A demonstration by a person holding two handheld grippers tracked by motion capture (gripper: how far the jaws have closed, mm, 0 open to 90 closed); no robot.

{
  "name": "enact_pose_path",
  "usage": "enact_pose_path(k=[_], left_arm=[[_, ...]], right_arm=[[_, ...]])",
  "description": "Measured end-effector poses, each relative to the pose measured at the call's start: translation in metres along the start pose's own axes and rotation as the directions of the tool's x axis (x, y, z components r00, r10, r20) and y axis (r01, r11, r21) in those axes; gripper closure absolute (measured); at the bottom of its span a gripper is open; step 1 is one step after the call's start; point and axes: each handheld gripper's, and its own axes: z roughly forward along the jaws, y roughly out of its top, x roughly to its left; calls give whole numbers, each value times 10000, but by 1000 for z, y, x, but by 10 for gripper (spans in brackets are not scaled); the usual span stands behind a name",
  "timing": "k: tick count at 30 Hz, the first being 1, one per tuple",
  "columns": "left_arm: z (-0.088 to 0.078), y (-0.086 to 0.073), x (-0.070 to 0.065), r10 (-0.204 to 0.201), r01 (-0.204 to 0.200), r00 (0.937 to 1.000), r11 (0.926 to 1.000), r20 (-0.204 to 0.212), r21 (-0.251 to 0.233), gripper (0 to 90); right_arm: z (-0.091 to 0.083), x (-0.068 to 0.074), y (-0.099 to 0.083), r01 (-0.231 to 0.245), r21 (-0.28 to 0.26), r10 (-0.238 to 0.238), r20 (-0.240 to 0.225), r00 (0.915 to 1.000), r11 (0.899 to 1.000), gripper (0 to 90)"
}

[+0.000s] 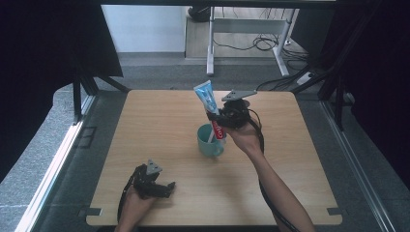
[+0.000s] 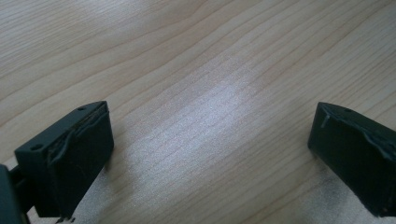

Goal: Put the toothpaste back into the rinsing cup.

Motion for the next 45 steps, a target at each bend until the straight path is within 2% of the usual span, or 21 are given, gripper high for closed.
enact_pose_path(k=[22,33,45], left_arm=[[0,0,0,-28,28,10000,10000,9,-15,1],[0,0,0,-10,10,10000,10000,7,22,1],[0,0,0,-10,10,10000,10000,7,25,0]], right_arm=[[29,0,12,153,-260,-150,127,9998,9995,724],[46,1,1,212,-329,-207,145,9997,9992,724],[54,-1,-14,199,-287,-193,198,9996,9994,723]])
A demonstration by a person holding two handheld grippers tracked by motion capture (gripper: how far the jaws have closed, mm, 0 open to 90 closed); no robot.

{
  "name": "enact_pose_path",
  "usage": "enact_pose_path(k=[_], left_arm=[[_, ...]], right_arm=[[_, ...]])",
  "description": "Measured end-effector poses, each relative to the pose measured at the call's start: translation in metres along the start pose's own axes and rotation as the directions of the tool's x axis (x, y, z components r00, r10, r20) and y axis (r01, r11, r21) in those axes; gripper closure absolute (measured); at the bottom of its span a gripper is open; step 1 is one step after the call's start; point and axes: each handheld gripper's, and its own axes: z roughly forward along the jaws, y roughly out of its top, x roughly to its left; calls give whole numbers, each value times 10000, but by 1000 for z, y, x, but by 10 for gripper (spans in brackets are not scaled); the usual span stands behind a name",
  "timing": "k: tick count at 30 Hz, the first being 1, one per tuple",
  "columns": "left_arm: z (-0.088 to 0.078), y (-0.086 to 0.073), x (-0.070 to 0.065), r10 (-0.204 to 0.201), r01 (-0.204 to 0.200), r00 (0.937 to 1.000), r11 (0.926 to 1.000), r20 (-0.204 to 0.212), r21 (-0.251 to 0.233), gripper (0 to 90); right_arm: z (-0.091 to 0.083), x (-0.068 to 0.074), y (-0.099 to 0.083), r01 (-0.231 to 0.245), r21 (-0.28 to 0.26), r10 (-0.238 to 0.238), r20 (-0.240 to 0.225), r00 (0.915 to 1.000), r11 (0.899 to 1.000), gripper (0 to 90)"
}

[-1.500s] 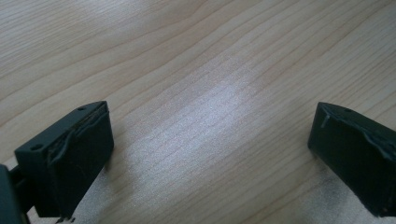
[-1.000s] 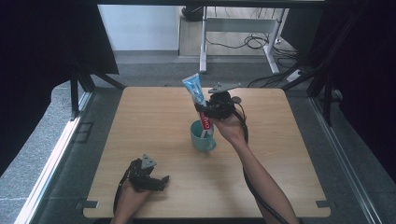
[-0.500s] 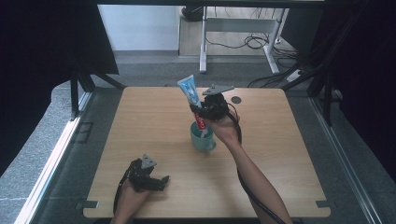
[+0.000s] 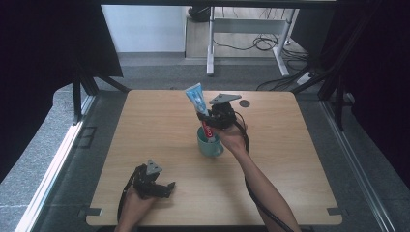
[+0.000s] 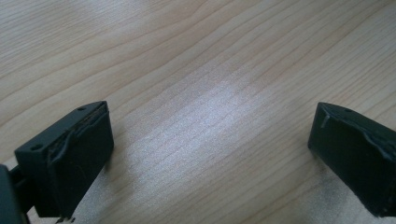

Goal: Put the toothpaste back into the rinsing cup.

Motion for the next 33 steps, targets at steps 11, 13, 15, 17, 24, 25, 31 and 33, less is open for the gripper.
enact_pose_path(k=[11,13,15,17,24,25,31,33], left_arm=[[0,0,0,6,-6,10000,10000,0,-2,1],[0,0,0,4,-4,10000,10000,3,-5,0],[0,0,0,7,-7,10000,10000,-1,-5,1],[0,0,0,5,-5,10000,10000,-1,-3,0],[0,0,0,8,-8,10000,10000,0,-1,0],[0,0,0,8,-8,10000,10000,0,-1,0],[0,0,0,-6,6,10000,10000,8,-16,0],[0,0,0,-4,4,10000,10000,9,-12,0]], right_arm=[[2,-1,-17,-50,-63,49,-142,9999,10000,722],[2,0,-20,-30,-65,29,-167,9999,10000,722],[3,0,-22,-9,-54,9,-178,9998,10000,721],[3,1,-24,-3,-55,2,-189,9998,10000,721],[4,1,-34,-53,-33,52,-280,9996,10000,720],[4,1,-34,-53,-33,52,-280,9996,10000,720],[5,2,-40,-80,-6,80,-311,9995,10000,717],[6,2,-42,-36,-4,36,-359,9993,10000,716]])
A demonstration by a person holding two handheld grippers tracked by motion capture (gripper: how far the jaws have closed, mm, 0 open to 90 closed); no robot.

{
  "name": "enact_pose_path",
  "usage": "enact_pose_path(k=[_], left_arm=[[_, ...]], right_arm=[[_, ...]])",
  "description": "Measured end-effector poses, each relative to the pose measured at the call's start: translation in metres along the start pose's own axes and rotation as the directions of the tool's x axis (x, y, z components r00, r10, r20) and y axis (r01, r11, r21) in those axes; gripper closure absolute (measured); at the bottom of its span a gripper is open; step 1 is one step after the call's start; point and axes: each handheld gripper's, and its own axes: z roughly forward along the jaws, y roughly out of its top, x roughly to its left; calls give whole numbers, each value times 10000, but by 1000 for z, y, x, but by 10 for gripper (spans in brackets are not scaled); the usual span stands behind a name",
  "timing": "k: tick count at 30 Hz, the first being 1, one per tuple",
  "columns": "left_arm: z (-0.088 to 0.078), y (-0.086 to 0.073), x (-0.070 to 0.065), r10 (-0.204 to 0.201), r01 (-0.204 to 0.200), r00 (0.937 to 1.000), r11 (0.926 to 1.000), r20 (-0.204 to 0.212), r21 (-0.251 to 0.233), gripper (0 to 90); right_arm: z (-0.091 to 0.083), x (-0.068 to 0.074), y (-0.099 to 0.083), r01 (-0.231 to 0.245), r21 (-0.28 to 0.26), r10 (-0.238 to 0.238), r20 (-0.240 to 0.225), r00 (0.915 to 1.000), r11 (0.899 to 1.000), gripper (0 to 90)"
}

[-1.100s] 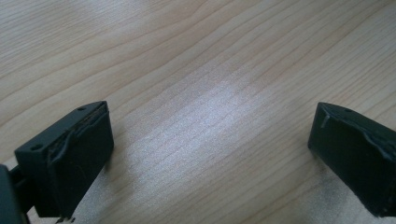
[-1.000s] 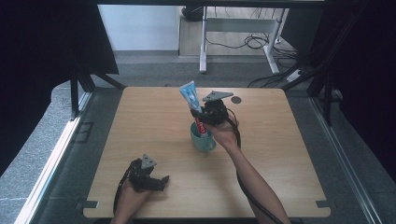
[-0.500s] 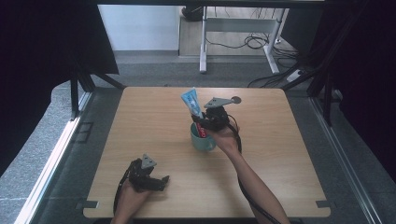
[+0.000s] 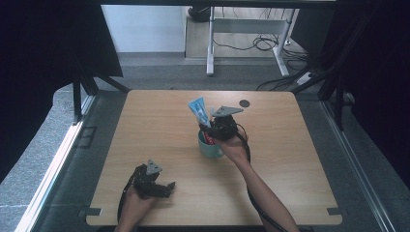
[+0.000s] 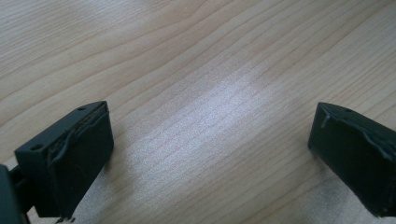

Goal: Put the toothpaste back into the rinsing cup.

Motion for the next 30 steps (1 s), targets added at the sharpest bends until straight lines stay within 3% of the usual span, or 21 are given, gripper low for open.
enact_pose_path(k=[15,30], left_arm=[[0,0,0,9,-9,10000,10000,0,4,0],[0,0,0,5,-5,10000,10000,-5,-4,0]], right_arm=[[-3,0,-9,-42,-80,40,-240,9997,10000,704],[-5,-4,-16,-147,219,155,-365,9992,9997,680]])
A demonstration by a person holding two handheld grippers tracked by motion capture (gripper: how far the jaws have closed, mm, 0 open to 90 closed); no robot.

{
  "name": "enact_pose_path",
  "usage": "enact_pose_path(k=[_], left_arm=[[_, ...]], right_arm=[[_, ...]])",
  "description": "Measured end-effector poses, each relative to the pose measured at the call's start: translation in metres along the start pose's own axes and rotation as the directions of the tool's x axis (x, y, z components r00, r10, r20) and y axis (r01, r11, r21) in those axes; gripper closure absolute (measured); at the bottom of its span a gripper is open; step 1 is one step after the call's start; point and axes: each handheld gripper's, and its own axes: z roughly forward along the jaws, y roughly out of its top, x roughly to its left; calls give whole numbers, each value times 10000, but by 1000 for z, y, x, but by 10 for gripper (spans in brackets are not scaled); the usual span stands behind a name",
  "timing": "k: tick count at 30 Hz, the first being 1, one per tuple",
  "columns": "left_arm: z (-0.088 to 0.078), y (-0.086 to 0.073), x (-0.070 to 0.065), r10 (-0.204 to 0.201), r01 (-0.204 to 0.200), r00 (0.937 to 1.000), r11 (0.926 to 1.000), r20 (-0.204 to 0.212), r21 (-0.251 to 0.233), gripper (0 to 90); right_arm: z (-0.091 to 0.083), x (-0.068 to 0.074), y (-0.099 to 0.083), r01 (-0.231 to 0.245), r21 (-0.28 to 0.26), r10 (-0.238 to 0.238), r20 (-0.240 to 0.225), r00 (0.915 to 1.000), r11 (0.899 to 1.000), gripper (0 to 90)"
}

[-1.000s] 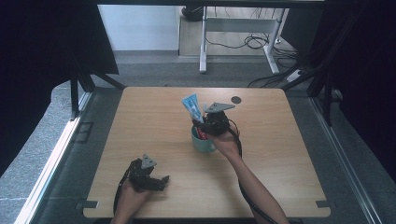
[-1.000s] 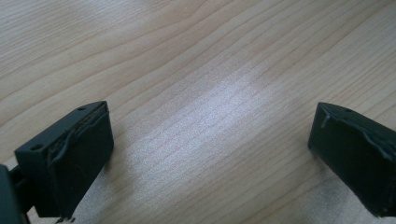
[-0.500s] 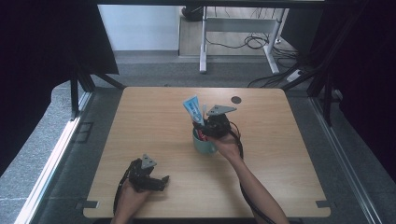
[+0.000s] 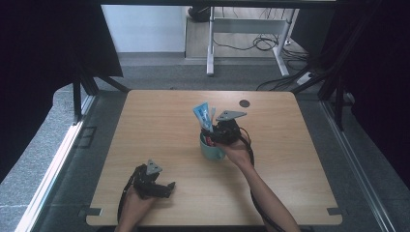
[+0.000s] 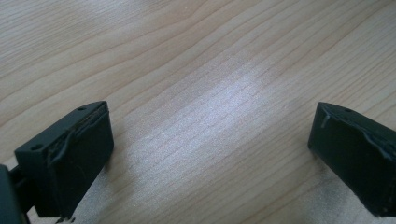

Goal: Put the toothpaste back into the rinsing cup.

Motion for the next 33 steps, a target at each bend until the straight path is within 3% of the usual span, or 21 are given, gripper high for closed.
enact_pose_path(k=[11,17,33], left_arm=[[0,0,0,1,-1,10000,10000,4,4,0],[0,0,0,1,-1,10000,10000,3,4,0],[0,0,0,3,-3,10000,10000,2,4,0]], right_arm=[[1,-3,-5,-125,132,126,-86,9999,9998,667],[2,-2,-2,-146,250,151,-185,9997,9996,572],[-6,1,1,20,220,-17,-137,9999,9998,429]])
